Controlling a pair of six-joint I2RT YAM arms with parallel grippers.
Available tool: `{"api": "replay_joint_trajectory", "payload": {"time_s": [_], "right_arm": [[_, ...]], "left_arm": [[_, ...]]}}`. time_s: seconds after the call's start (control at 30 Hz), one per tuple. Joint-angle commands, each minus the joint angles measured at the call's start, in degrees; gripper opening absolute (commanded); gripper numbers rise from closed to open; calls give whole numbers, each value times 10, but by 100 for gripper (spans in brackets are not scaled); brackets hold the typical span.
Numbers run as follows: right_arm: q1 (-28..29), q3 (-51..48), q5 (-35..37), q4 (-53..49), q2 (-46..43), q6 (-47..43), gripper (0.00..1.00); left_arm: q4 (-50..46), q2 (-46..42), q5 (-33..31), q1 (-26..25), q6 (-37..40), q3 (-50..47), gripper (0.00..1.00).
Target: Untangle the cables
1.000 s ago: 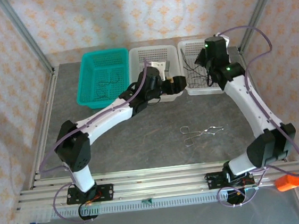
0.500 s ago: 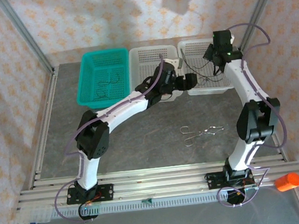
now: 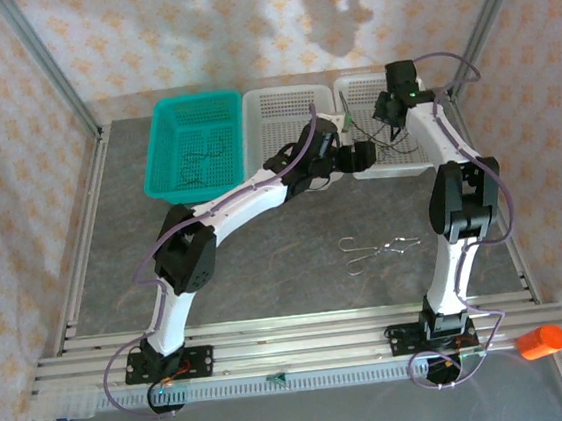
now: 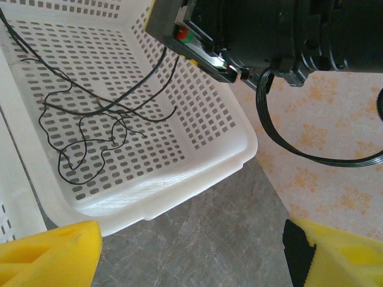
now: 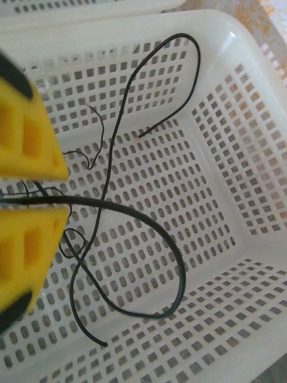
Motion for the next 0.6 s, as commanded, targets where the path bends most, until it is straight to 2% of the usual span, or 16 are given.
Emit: {"api": "replay_joint_trajectory", "payload": {"time_s": [0.0, 0.07, 0.27, 0.33, 0.57], "right_arm": [[-1, 26, 4, -13, -1, -1, 29], [-1, 30, 4, -16, -1, -1, 38], [-1, 39, -3, -19, -22, -4, 53], [-1, 36, -14, -13, -37, -3, 60], [2, -39, -109, 68, -128, 29, 95]], "left_arm": [[-9, -11, -9, -1, 4, 13, 80], [-13, -13, -11, -1, 7, 13, 81], [-21, -32, -27, -1, 16, 2, 81], [-26, -43, -36, -2, 21, -4, 81], [-33, -88, -94, -7, 38, -34, 85]]}}
